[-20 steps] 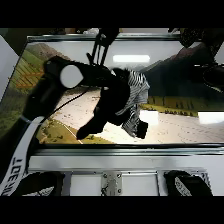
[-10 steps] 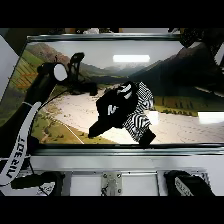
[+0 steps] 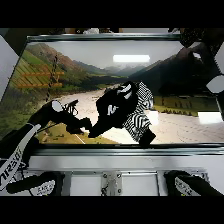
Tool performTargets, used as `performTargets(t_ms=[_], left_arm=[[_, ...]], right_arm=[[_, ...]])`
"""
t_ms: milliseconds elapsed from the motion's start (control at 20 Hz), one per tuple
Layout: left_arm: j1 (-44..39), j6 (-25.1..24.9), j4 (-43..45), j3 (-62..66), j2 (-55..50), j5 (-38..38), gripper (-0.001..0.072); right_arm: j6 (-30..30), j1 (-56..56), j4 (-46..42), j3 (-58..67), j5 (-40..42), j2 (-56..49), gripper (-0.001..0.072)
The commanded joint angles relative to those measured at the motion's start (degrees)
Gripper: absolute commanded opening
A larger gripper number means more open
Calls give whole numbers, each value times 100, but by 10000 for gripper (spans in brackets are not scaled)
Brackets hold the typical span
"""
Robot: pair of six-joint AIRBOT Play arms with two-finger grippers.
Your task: Fold the clothes and pants, and hang the long-sleeved shirts on hangers.
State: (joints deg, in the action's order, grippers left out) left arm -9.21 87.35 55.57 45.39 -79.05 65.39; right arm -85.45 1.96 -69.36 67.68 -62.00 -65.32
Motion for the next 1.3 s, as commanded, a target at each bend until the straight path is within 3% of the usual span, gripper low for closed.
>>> performTargets(t_ms=[0,200,400,450,550,600,950,1000,1050,1100,1150,1200,1250], left_arm=[[-50,-680,-1252,-647,11,-448,680],[-470,-704,-1495,-695,7,-1045,680],[-844,-697,-1591,-588,-310,-1268,673],[-826,-697,-1587,-481,-356,-1215,564],[-748,-702,-1620,-234,-367,-1158,153],[-702,-699,-1613,-118,-332,-1139,27],[-321,-704,-1602,160,59,-1012,16],[-234,-704,-1602,160,116,-966,16],[-138,-704,-1604,162,190,-920,16],[-46,-702,-1604,162,275,-890,16],[120,-702,-1609,170,424,-859,16],[304,-699,-1606,240,592,-778,16],[520,-697,-1611,422,776,-603,16]], right_arm=[[0,7,192,-179,-142,-326,648],[2,22,195,-1025,-129,-328,648],[22,20,407,-2114,400,-328,648],[20,20,470,-2319,577,-328,649],[22,-4,581,-2625,855,-361,648],[22,-35,601,-2680,885,-422,648],[302,-778,1611,-2684,1637,-1145,645],[302,-903,1679,-2677,1757,-1217,594],[304,-1012,1672,-2673,1867,-1261,499],[313,-1060,1672,-2669,1937,-1259,351],[321,-1062,1670,-2634,1934,-1237,155],[321,-1034,1646,-2551,1886,-1178,17],[378,-966,1572,-2400,1775,-1058,14]])
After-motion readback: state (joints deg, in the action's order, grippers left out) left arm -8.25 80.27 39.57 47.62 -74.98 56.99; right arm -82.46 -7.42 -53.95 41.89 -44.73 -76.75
